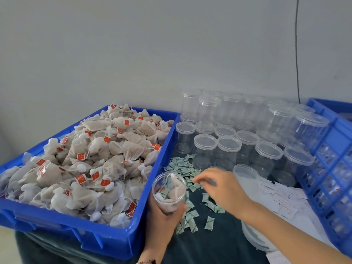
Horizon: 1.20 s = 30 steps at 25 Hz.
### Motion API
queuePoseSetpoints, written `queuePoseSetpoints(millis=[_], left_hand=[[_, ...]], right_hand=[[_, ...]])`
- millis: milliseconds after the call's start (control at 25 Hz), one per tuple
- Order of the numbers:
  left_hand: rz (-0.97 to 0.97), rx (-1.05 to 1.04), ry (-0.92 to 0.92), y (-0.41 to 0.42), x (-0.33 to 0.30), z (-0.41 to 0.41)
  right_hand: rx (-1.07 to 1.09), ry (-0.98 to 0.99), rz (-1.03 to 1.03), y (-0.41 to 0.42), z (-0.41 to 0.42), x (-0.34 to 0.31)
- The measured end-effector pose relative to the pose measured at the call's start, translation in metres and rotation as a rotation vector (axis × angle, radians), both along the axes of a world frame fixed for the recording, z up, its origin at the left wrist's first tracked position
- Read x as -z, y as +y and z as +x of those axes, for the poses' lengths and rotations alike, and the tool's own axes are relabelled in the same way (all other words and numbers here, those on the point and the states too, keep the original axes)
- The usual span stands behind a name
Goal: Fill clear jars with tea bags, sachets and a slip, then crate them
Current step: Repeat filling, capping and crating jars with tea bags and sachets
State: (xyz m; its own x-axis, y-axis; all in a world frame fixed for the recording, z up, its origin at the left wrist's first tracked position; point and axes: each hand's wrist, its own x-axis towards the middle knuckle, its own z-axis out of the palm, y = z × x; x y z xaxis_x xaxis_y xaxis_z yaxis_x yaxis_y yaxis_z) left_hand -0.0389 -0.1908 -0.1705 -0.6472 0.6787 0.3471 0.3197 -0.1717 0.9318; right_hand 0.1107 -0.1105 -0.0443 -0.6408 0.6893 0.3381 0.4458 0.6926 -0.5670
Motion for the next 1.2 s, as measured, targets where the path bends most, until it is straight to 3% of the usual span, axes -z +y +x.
queuePoseSetpoints(millis=[200, 360, 480, 640, 800, 1120, 1200], left_hand=[[-0.033, 0.0, 0.006, 0.001, -0.021, 0.013], [0.1, 0.132, 0.024, 0.011, -0.05, 0.057], [0.062, 0.24, -0.02, 0.009, -0.048, 0.096], [-0.03, 0.227, -0.103, -0.002, -0.023, 0.121], [-0.156, 0.168, 0.013, -0.008, -0.011, 0.121], [-0.187, 0.206, 0.066, -0.011, -0.006, 0.117], [-0.19, 0.207, 0.063, -0.011, -0.005, 0.117]], right_hand=[[0.464, -0.048, -0.078, 0.036, 0.115, 0.006], [0.706, -0.222, -0.221, 0.055, 0.186, 0.031], [0.663, -0.432, -0.276, 0.053, 0.208, 0.055], [0.6, -0.561, -0.308, 0.04, 0.21, 0.069], [0.511, -0.768, -0.191, 0.031, 0.209, 0.089], [0.664, -0.264, -0.112, 0.041, 0.205, 0.084], [0.675, -0.266, -0.099, 0.045, 0.205, 0.08]])
